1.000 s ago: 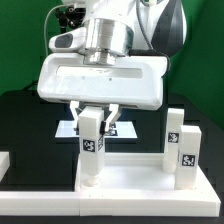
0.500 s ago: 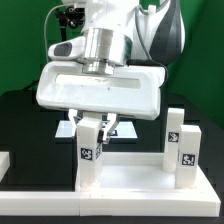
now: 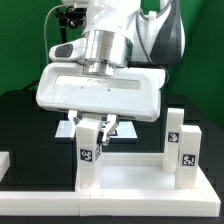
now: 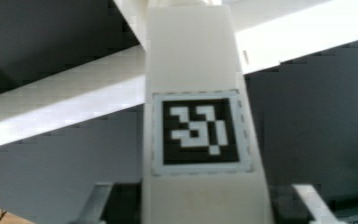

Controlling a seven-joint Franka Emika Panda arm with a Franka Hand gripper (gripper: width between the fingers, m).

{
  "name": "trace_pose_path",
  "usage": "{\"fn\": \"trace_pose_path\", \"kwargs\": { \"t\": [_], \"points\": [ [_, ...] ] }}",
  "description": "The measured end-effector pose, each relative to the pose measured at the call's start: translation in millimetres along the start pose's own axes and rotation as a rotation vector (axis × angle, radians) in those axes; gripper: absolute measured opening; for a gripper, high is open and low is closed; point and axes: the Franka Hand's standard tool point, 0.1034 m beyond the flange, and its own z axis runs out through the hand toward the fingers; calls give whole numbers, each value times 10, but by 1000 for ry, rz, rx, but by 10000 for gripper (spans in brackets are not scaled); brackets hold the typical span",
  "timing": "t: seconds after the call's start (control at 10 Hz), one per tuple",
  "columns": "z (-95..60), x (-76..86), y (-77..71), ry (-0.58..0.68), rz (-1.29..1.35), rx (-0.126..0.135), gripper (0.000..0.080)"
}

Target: Assemble desk

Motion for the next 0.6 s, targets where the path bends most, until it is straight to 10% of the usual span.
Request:
{"fn": "trace_pose_path", "kwargs": {
  "t": [0.2,0.4,0.6],
  "points": [
    [2,-3,0,-1,0,0,290],
    [3,-4,1,-1,0,0,534],
    [3,-4,1,-1,0,0,613]
  ]
}}
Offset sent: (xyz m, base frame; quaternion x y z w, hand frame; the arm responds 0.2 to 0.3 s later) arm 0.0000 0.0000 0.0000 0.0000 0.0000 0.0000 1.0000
